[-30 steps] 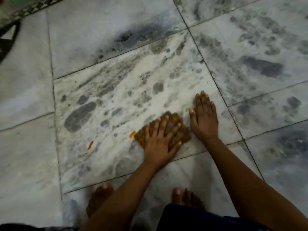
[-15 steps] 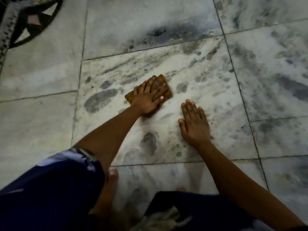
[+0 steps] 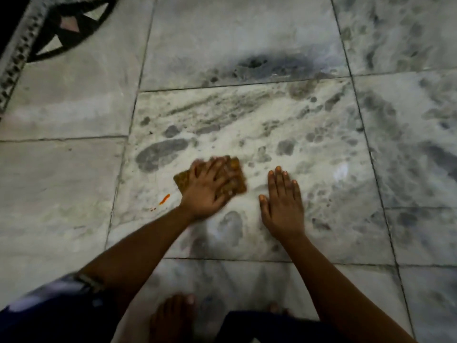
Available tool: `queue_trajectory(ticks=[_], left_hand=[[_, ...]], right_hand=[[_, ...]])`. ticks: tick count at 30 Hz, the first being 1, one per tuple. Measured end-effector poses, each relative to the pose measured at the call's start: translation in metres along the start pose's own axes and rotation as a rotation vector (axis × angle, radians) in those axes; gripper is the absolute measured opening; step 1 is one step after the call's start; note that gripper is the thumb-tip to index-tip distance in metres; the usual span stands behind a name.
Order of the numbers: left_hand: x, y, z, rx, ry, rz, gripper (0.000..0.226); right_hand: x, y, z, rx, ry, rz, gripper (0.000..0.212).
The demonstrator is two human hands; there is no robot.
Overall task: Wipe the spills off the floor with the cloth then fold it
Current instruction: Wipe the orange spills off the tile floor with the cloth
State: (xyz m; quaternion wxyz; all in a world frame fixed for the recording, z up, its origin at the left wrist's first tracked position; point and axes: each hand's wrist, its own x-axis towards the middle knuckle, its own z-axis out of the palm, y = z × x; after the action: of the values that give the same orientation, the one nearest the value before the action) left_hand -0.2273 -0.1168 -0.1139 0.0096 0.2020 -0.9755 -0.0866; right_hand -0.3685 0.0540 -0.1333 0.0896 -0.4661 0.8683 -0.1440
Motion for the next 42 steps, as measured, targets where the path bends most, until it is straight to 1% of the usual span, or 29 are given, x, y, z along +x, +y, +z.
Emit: queue_trajectory(ticks=[3,5,6,8,11,12,13,14,17,20,21,24,26,28,30,32,33,35,36,38,40,42], left_hand=[[0.048,-0.030,-0.016,0.031,-0.127,-0.133,0.070],[0.062,-0.037,-0.025,0.051,-0.244,-0.160,0.079],[0.057,-0.036,-0.027,0.060,-0.289,-0.125,0.080],[0.028,-0.029,-0.027,0.085,-0.339,0.049,0.080],[-0.040,-0.008,-0.020,0.083,-0.284,0.337,0.062],[-0.056,-0.003,-0.014,0.088,-0.258,0.396,0.056],[-0.066,0.002,-0.009,0.091,-0.236,0.415,0.054],[-0.069,0.005,-0.005,0.090,-0.224,0.392,0.055],[-0.057,0.005,-0.003,0.049,-0.194,0.248,0.056],[-0.026,-0.013,-0.006,0.003,-0.216,0.153,0.059],[-0.010,-0.023,-0.009,0.001,-0.228,0.086,0.061],[0.047,-0.060,-0.027,0.011,-0.268,-0.226,0.062],[0.070,-0.075,-0.038,-0.043,-0.301,-0.352,0.062],[0.069,-0.071,-0.043,-0.069,-0.307,-0.374,0.062],[0.044,-0.052,-0.040,-0.047,-0.312,-0.323,0.063],[-0.005,-0.020,-0.031,-0.001,-0.313,-0.219,0.069],[-0.037,-0.004,-0.026,0.000,-0.300,-0.166,0.070],[-0.096,0.017,-0.015,0.018,-0.241,-0.071,0.062],[-0.119,0.017,-0.009,0.043,-0.216,-0.076,0.059],[-0.137,0.004,-0.004,0.055,-0.141,-0.134,0.056],[-0.129,-0.017,-0.004,0.054,-0.056,-0.193,0.054],[-0.114,-0.033,-0.006,0.061,-0.040,-0.259,0.053]], right_hand=[[0.001,0.000,0.003,-0.024,0.038,-0.008,0.061],[0.000,0.001,0.003,-0.024,0.046,-0.015,0.062],[-0.001,0.001,0.003,-0.025,0.043,-0.020,0.062],[-0.001,0.001,0.000,-0.024,0.033,-0.016,0.062],[-0.001,-0.001,-0.002,-0.032,0.011,-0.010,0.063],[0.000,-0.002,-0.003,-0.032,0.009,-0.007,0.063],[-0.001,-0.002,-0.003,-0.032,0.005,-0.005,0.063],[0.000,-0.002,-0.003,-0.035,0.004,-0.004,0.063],[0.000,-0.002,-0.002,-0.048,0.015,-0.007,0.063],[0.000,-0.002,-0.002,-0.062,0.019,-0.015,0.062],[0.000,-0.002,-0.003,-0.068,0.017,-0.013,0.062],[0.000,-0.003,-0.002,-0.060,0.009,-0.009,0.062],[0.000,-0.002,-0.001,-0.050,0.009,-0.015,0.062],[0.000,-0.002,-0.001,-0.057,0.019,-0.023,0.062],[-0.001,-0.005,-0.003,-0.060,0.024,0.003,0.064],[0.002,-0.016,-0.002,-0.037,0.015,0.045,0.069],[0.004,-0.025,0.000,-0.034,0.003,0.022,0.070],[0.006,-0.041,0.005,-0.057,-0.019,-0.077,0.067],[0.006,-0.047,0.010,-0.068,-0.027,-0.115,0.066],[0.006,-0.049,0.014,-0.094,-0.027,-0.130,0.064],[0.007,-0.047,0.016,-0.105,-0.013,-0.123,0.063],[0.006,-0.047,0.016,-0.105,-0.011,-0.133,0.063]])
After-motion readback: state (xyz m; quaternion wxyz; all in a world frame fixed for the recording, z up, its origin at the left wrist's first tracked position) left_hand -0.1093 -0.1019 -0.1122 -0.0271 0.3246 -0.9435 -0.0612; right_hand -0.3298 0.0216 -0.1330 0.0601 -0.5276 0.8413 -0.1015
